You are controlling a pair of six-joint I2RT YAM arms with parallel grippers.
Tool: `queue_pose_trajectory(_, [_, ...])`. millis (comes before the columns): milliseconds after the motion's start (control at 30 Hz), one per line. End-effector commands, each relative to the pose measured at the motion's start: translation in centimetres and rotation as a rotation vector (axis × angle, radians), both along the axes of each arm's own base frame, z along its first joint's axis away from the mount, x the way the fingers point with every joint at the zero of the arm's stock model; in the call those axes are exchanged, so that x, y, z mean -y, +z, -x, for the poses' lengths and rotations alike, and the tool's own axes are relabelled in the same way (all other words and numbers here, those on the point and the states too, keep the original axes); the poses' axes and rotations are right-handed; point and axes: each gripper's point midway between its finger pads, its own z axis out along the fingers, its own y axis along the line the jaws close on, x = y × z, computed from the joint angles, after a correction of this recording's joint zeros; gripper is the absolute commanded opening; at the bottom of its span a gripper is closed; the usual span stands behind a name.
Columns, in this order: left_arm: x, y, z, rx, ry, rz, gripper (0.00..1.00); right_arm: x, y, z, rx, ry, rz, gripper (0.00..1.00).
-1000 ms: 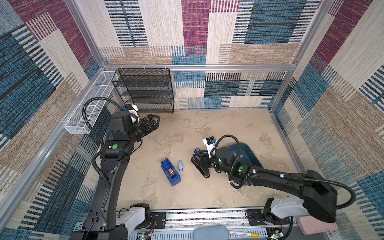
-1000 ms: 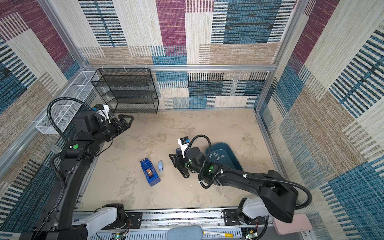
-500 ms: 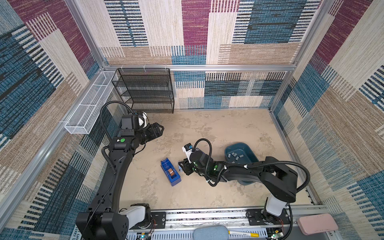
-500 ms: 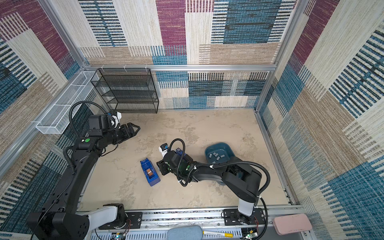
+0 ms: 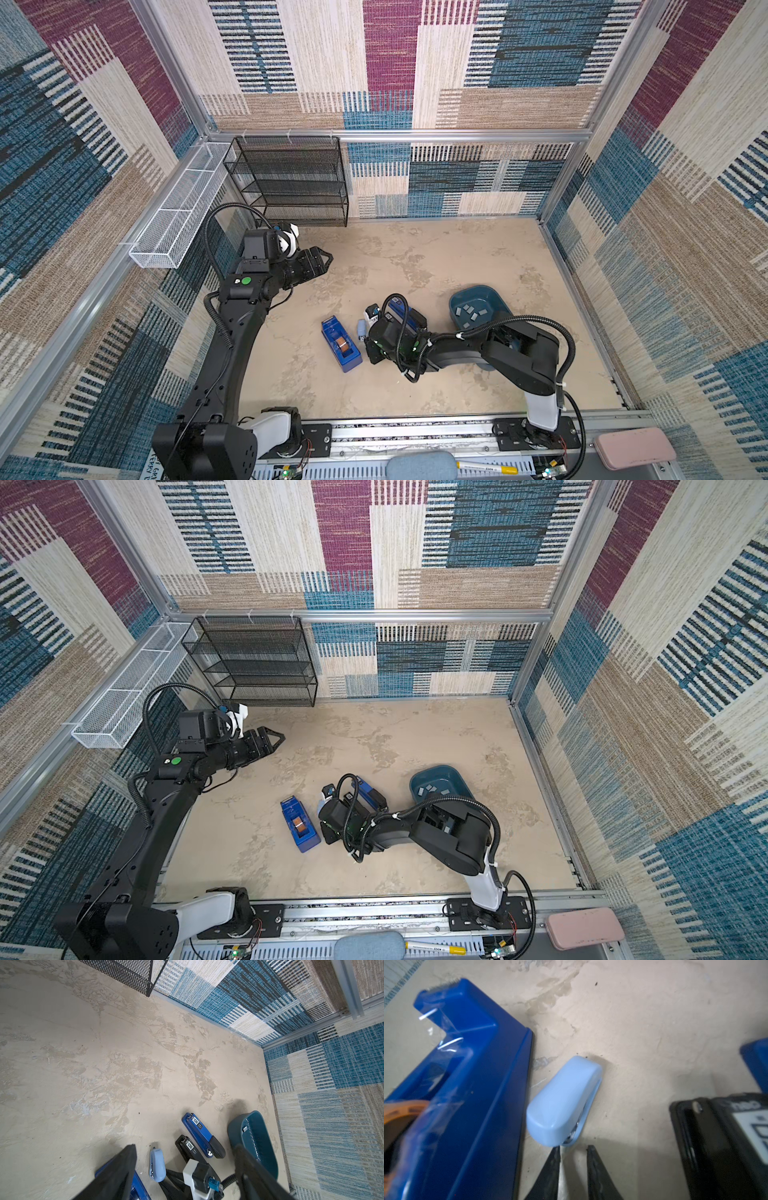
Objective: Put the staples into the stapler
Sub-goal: 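Move the right gripper down to the light-blue mini stapler while the left arm rises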
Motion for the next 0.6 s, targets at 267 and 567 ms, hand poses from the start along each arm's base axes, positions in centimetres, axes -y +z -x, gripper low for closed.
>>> queue_pose_trajectory(267, [0.3,0.6,-0.3,0.033,-0.03,-0.004,0.78,1.0,5.6,0.8,0.076,0.02,-0.102,0.43])
queue_pose_trajectory(567, [0.2,1.0,-0.1,0.046,-0.031,-0.008,0.78,-2.5,6.6,-2.0,0.107,-0.019,-0.071,0.39])
